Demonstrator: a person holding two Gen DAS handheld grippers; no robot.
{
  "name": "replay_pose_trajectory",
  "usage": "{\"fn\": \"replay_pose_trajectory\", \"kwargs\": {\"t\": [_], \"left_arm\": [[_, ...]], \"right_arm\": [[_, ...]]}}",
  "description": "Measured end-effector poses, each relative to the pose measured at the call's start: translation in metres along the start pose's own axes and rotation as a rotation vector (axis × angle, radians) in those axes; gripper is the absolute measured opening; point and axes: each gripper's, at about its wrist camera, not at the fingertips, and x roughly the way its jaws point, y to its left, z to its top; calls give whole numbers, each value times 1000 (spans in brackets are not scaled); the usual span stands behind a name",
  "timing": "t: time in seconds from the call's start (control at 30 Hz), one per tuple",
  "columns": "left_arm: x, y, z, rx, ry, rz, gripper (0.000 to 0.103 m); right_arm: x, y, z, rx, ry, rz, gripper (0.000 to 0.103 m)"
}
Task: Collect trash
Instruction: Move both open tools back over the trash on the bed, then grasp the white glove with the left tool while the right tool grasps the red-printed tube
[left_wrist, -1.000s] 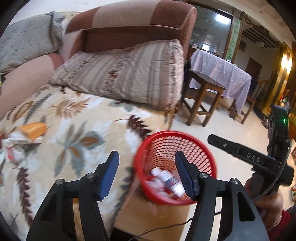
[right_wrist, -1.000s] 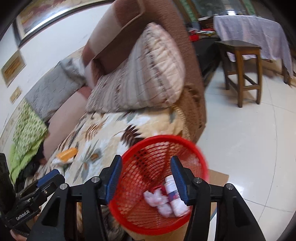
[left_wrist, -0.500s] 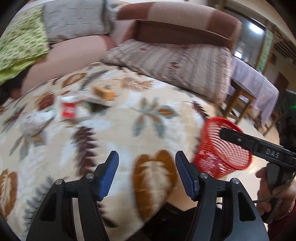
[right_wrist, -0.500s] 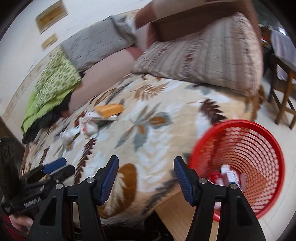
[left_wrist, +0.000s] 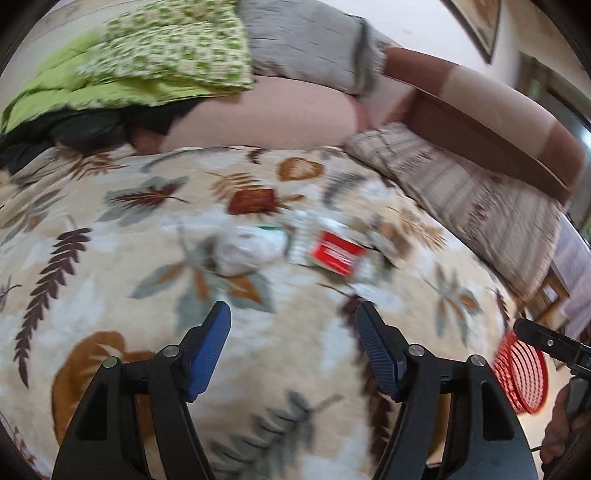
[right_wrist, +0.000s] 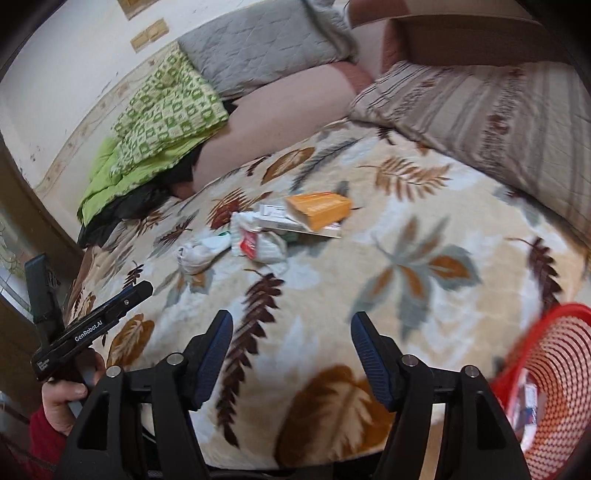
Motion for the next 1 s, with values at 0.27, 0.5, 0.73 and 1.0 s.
{"fn": "replay_pose_trajectory", "kwargs": {"t": [0.27,0.5,0.73,1.0], "left_arm": [[46,30,37,27,0,14,77],[119,29,53,150,117,47,82],[152,27,44,142,139,73,40],[109,32,37,51,46,65,31]], "right_arm": [[72,29,37,89,53,77,75],[109,22,37,82,57,88,75],[146,18,49,-2,67,47,75],[183,27,56,-62,81,50,56]]}}
